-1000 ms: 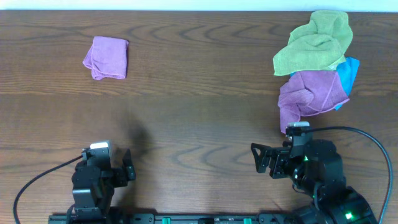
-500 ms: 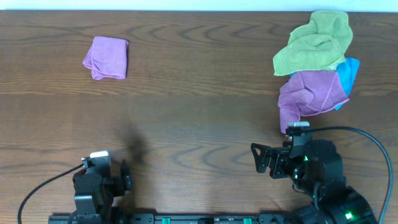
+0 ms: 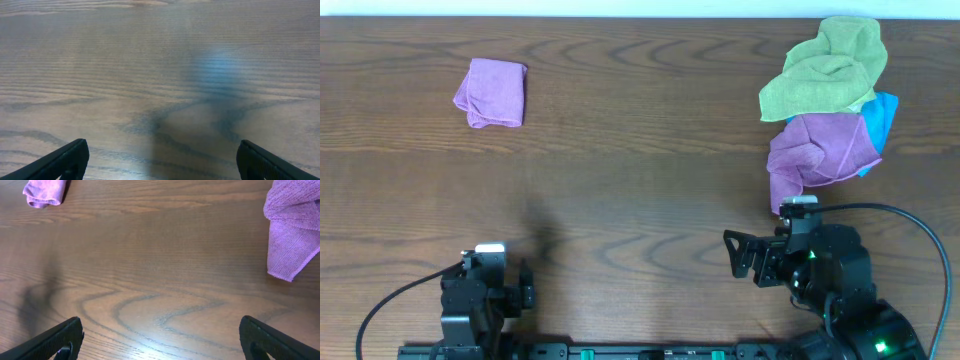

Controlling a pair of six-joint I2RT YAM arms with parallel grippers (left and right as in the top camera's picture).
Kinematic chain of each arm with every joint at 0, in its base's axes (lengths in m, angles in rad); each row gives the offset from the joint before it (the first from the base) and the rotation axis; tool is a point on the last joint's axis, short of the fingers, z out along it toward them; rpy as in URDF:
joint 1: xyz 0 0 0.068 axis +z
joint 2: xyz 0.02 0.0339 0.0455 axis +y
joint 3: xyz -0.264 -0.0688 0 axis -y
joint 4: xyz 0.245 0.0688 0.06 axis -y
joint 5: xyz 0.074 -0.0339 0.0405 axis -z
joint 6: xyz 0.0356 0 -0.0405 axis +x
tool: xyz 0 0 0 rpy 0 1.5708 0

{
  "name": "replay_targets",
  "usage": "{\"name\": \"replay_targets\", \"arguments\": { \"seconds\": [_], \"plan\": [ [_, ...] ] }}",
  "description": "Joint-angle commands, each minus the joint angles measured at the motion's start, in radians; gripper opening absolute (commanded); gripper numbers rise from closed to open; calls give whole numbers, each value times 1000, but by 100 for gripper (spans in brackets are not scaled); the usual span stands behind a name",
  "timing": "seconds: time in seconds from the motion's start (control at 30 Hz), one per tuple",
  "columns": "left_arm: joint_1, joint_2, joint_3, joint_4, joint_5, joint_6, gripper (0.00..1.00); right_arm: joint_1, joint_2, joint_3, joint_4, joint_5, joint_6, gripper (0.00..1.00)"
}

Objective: Fold the cloth

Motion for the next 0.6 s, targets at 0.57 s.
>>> {"name": "replay_targets", "arguments": {
  "seconds": [0.57],
  "plan": [
    [-5,-8,-6,-42,-22,43,95,-21,-47,-13,-43,191,-16,99]
  ]
}}
